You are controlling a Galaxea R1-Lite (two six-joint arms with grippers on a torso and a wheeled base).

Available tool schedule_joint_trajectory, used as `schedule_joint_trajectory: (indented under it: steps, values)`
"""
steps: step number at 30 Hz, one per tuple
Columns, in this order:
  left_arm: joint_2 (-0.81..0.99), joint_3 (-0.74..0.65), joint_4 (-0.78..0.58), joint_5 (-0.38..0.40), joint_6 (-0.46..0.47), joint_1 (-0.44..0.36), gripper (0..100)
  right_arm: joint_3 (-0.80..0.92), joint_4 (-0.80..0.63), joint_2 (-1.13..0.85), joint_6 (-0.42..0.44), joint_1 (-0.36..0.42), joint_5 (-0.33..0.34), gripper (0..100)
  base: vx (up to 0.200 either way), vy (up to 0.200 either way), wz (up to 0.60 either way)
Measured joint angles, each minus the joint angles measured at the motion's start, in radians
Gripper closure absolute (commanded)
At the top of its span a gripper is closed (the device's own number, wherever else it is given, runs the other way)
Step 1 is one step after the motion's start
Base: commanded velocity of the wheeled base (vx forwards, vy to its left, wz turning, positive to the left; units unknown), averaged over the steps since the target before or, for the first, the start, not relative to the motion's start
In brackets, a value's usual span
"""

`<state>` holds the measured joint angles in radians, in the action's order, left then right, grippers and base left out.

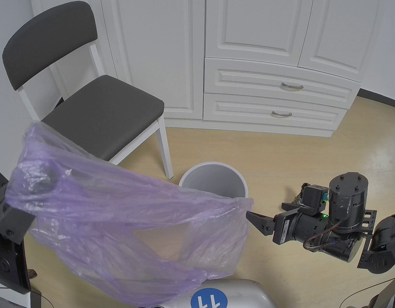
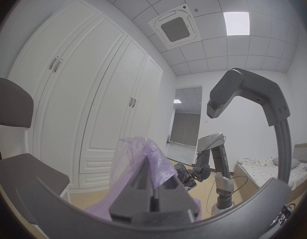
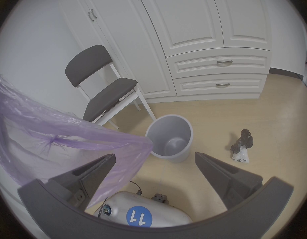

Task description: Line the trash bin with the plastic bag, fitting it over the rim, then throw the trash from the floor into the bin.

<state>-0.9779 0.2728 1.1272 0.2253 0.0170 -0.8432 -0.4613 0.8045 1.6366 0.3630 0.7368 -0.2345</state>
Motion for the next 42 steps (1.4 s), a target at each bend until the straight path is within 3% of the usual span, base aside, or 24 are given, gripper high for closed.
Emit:
schedule_joint_trajectory:
  steps: [14, 27, 42]
  values:
    - [0.039, 0.005, 0.011, 0.019, -0.03, -0.011, 100, -0.009, 0.004, 0.027, 0.016, -0.001, 0.006, 0, 0.0, 0.0, 0.0]
    - [0.06, 0.035, 0.032, 0.019, -0.1, -0.034, 100, 0.004, 0.003, 0.038, 0.085, 0.047, 0.122, 0, 0.0, 0.0, 0.0]
    - [0.068, 0.027, 0.08, 0.035, -0.164, -0.07, 100, 0.007, 0.008, 0.049, 0.092, 0.081, 0.138, 0, 0.0, 0.0, 0.0]
